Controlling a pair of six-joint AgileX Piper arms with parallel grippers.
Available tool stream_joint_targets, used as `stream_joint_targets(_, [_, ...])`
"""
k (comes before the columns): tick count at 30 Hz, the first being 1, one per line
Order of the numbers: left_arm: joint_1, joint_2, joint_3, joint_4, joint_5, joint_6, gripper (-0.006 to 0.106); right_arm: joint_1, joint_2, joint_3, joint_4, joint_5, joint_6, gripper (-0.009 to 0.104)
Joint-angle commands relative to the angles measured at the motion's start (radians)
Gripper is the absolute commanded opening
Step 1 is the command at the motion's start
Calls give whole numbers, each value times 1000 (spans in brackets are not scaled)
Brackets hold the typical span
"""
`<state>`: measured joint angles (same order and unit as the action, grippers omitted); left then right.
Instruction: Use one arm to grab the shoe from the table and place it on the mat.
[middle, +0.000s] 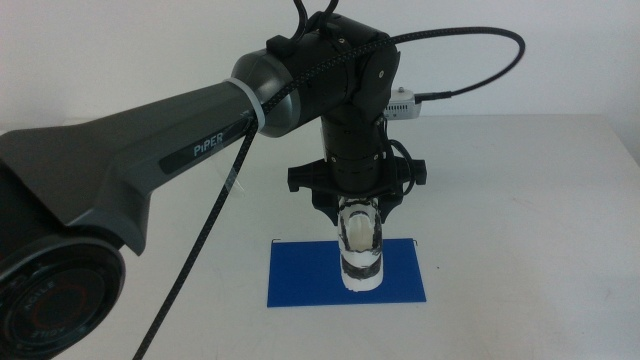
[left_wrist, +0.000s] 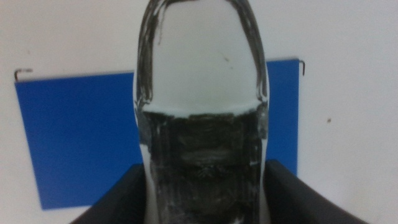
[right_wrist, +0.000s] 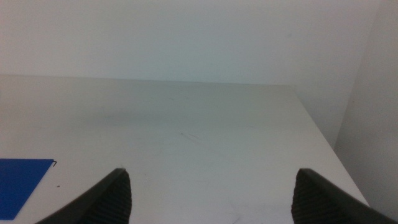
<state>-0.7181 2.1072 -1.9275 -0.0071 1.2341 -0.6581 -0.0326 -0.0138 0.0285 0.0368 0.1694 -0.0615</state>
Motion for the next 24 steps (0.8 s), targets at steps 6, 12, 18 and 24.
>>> stream_joint_targets(6, [-2, -65, -35, 7, 64, -372, 7, 3, -20, -10, -8, -80, -13, 66])
stream_joint_targets(12, [-2, -65, -35, 15, 65, -868, 7, 3, -20, -10, -8, -80, -13, 66])
stream_joint_targets(18, [-2, -65, -35, 20, 75, -1330, 7, 3, -20, -10, -8, -80, -13, 66])
stream_joint_targets(24, [-7, -64, -29, 63, 83, -1461, 7, 3, -20, -10, -8, -80, -13, 66])
